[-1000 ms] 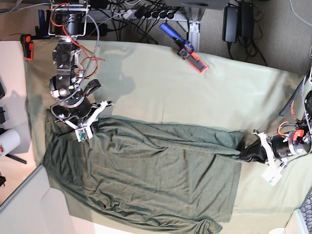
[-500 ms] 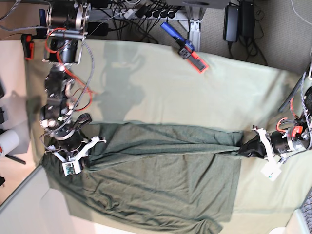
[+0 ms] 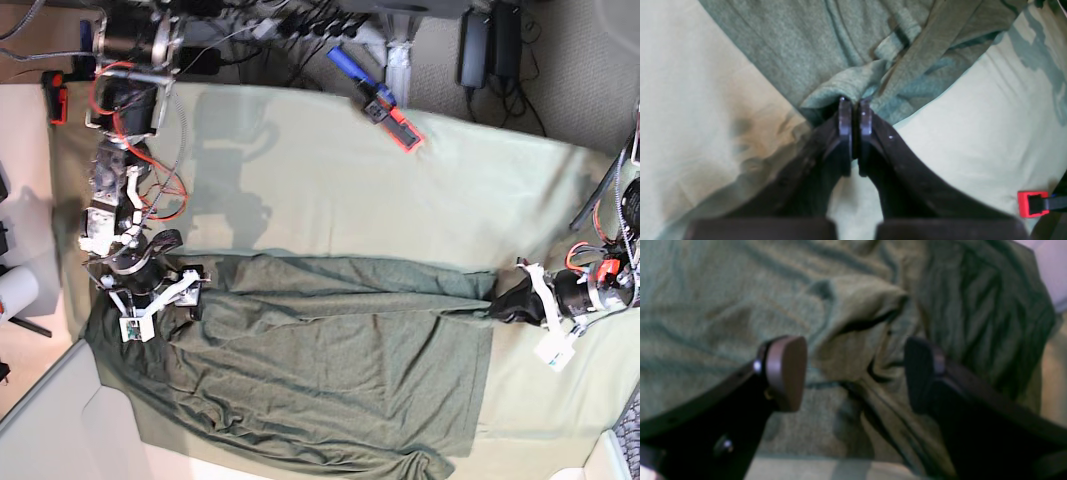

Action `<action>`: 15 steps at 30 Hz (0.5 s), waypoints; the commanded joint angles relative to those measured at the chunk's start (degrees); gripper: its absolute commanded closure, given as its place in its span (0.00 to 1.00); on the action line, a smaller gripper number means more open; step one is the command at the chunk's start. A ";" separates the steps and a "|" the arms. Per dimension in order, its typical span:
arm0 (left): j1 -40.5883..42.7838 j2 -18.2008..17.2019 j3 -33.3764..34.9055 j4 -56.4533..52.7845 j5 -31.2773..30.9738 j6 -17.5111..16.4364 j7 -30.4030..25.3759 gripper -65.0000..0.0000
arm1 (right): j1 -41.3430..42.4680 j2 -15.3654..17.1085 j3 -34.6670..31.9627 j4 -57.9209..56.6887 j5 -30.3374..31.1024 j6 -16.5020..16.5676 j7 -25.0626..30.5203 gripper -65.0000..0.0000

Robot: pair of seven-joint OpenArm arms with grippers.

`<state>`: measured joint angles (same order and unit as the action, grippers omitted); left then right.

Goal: Fold the T-shirt properly
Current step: 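Hold both shoulder edges and pull them apart to stretch the shirt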

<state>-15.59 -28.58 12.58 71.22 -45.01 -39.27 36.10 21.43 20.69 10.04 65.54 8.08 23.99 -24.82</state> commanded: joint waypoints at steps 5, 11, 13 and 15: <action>-1.36 -0.83 -0.37 0.81 -0.13 -0.73 -1.75 1.00 | 1.31 1.09 11.61 1.27 2.47 -0.13 -3.91 0.32; -1.53 -0.81 -0.37 0.81 0.79 -0.73 -4.02 1.00 | -4.35 1.53 18.49 1.31 4.42 0.04 -4.11 0.32; -1.60 -0.81 -0.37 0.81 2.43 -0.73 -5.57 1.00 | -7.13 1.53 18.58 1.31 4.72 0.02 -2.78 0.32; -1.60 -0.81 -0.37 0.81 3.65 -0.73 -6.73 0.94 | -9.53 1.53 18.58 1.31 4.81 0.00 -0.68 0.32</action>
<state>-15.77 -28.58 12.58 71.22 -40.56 -39.27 30.81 10.57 20.80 28.36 65.73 12.12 23.92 -27.09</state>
